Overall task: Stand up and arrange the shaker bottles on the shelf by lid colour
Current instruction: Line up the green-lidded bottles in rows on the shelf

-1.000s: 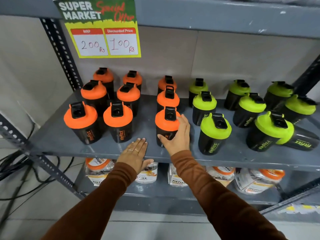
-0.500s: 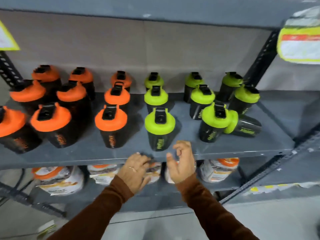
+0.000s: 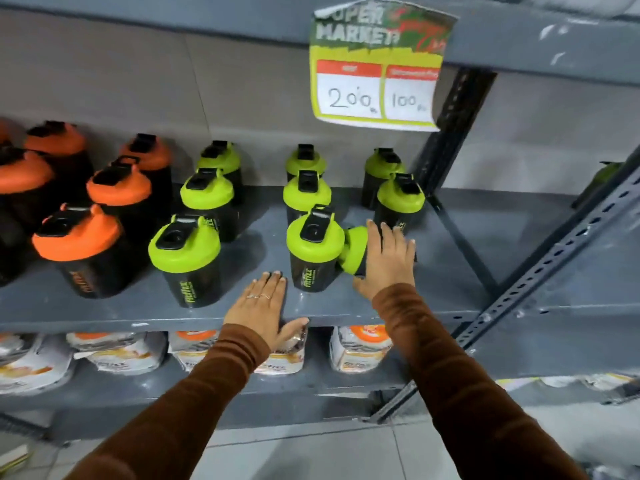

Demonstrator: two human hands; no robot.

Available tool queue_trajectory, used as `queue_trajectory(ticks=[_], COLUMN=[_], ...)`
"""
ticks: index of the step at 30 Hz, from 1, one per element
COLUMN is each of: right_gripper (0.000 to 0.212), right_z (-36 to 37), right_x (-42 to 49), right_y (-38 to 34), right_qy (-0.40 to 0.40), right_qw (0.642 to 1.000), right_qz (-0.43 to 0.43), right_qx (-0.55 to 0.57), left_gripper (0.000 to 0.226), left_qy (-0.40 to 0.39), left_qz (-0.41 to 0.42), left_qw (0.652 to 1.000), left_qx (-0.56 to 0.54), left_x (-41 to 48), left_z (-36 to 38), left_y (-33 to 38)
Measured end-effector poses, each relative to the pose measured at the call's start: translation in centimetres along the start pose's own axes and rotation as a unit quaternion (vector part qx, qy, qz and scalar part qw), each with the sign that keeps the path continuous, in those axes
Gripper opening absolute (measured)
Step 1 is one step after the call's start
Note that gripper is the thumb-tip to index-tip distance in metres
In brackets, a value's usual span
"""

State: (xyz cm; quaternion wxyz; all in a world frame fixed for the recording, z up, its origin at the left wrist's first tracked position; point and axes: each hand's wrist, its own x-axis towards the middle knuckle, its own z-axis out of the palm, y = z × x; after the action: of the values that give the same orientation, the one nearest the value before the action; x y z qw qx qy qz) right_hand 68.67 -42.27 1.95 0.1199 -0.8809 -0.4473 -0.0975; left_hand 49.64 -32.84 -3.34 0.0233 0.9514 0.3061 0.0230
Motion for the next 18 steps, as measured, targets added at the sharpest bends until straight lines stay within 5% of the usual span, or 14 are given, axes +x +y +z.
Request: queue_trajectory(ticks=[8, 12, 18], right_gripper=[0.103, 0.095, 0.094], right_z=[1.4, 0.9, 0.2], right_x=[0.2, -0.5, -1.6], right_y=[2.2, 3.4, 5.2], right_qy=[0.08, 0.092, 0.162], right_qw=[0.996, 0.989, 0.868], right_qz=[-0.038, -0.006, 0.138], right_qx=[-0.023, 0.117, 0.449], left_gripper=[0.131, 0.131, 0.113], left_qy=[-0.02, -0.031, 0.036], left_qz=[-0.031, -0.035, -0.102], left_qw=[0.999, 0.999, 0.986], left_qx=[0.009, 0.02, -0.13], left_x=[0.0, 0.1, 0.0], left_z=[-0.1, 0.0, -1.0], left_y=[0.4, 0.6, 1.2])
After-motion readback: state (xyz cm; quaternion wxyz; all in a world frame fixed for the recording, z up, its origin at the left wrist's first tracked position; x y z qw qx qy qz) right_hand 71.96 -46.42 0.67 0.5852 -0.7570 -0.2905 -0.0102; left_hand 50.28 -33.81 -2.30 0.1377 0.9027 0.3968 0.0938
